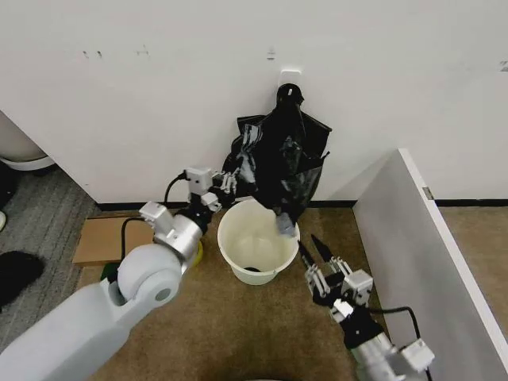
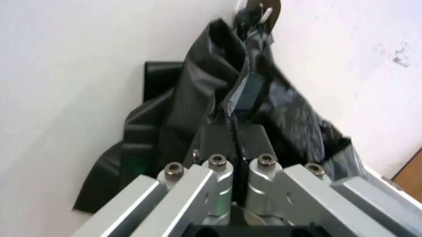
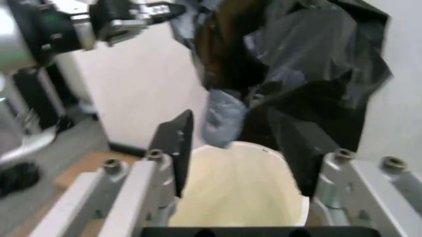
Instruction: Place the garbage bag over the trash bin.
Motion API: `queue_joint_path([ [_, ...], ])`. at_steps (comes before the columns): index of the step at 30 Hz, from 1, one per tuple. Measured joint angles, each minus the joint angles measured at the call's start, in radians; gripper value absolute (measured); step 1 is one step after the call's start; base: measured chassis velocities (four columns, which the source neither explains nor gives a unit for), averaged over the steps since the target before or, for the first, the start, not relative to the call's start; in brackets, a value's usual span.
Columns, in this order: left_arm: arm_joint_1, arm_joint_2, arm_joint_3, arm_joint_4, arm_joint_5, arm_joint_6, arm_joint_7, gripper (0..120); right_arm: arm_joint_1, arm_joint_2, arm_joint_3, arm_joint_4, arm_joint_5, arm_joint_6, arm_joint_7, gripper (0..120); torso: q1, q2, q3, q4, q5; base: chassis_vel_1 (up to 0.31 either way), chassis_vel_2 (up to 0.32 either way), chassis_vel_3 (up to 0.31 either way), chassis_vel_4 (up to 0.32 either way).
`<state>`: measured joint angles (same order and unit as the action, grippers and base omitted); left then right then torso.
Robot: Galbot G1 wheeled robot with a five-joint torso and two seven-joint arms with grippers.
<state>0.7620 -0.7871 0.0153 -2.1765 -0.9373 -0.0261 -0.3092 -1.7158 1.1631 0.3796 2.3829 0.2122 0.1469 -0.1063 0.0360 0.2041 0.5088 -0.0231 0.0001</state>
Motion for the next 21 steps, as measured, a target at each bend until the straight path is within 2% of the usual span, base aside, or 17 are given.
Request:
queue_joint_path([
  [4,0.066,-0.001,-0.019,-0.02,0.022,-0.013,0.009,0,-0.031,-0.069,0.041,0.05,-0.015,0.009,0.019,64,0.0,0.0,0.0,0.0,-0.0001,0.0,0.0,0.0,0.0],
  [5,0.066,-0.001,-0.019,-0.02,0.022,-0.013,0.009,0,-0.031,-0.069,0.041,0.05,-0.015,0.009,0.019,64,0.0,0.0,0.0,0.0,-0.0001,0.0,0.0,0.0,0.0],
  [8,0.069,-0.01,-0.018,-0.019,0.029,-0.016,0.009,0,0.03,-0.143,0.064,0.078,0.07,-0.062,0.105,75,0.0,0.0,0.0,0.0002,0.0003,0.0,0.0,0.0,0.0],
  [9,0.065,-0.016,-0.015,-0.015,0.029,-0.016,0.01,0,0.065,-0.189,0.078,0.081,0.108,-0.086,0.134,79,0.0,0.0,0.0,0.0006,0.0003,0.0,0.0,0.0,0.0],
  [10,0.062,-0.023,-0.014,-0.011,0.029,-0.016,0.009,0,0.1,-0.244,0.09,0.079,0.132,-0.102,0.151,84,0.0,0.0,0.0,-0.0003,0.0003,0.0,0.0,0.0,0.0],
  [12,0.062,-0.026,-0.014,-0.01,0.029,-0.017,0.01,0,0.118,-0.273,0.095,0.075,0.139,-0.106,0.157,88,0.0,0.0,0.0,0.0001,-0.0001,0.0,0.0,0.0,0.0],
  [13,0.064,-0.03,-0.014,-0.008,0.029,-0.017,0.01,0,0.164,-0.333,0.097,0.062,0.148,-0.112,0.164,93,0.0,0.0,0.0,-0.0001,0.0004,0.0,0.0,0.0,0.0],
  [15,0.066,-0.037,-0.014,-0.004,0.029,-0.019,0.011,0,0.229,-0.412,0.092,0.046,0.156,-0.124,0.166,98,0.0,0.0,0.0,0.0009,0.0004,0.0,0.0,0.0,0.0],
  [18,0.065,-0.042,-0.012,-0.002,0.029,-0.019,0.011,0,0.272,-0.453,0.079,0.034,0.154,-0.139,0.164,100,0.0,0.0,0.0,0.0001,0.0001,0.0,0.0,0.0,0.0],
  [19,0.054,-0.052,-0.002,0.008,0.029,-0.019,0.013,0,0.338,-0.506,0.06,0.021,0.147,-0.164,0.155,100,0.0,0.0,0.0,0.0009,0.0005,0.0,0.0,0.0,0.0],
  [21,0.022,-0.07,0.022,0.03,0.027,-0.019,0.014,0,0.412,-0.58,0.044,0.013,0.146,-0.206,0.147,100,0.0,0.0,0.0,-0.0003,0.0002,0.0,0.0,0.0,0.0],
])
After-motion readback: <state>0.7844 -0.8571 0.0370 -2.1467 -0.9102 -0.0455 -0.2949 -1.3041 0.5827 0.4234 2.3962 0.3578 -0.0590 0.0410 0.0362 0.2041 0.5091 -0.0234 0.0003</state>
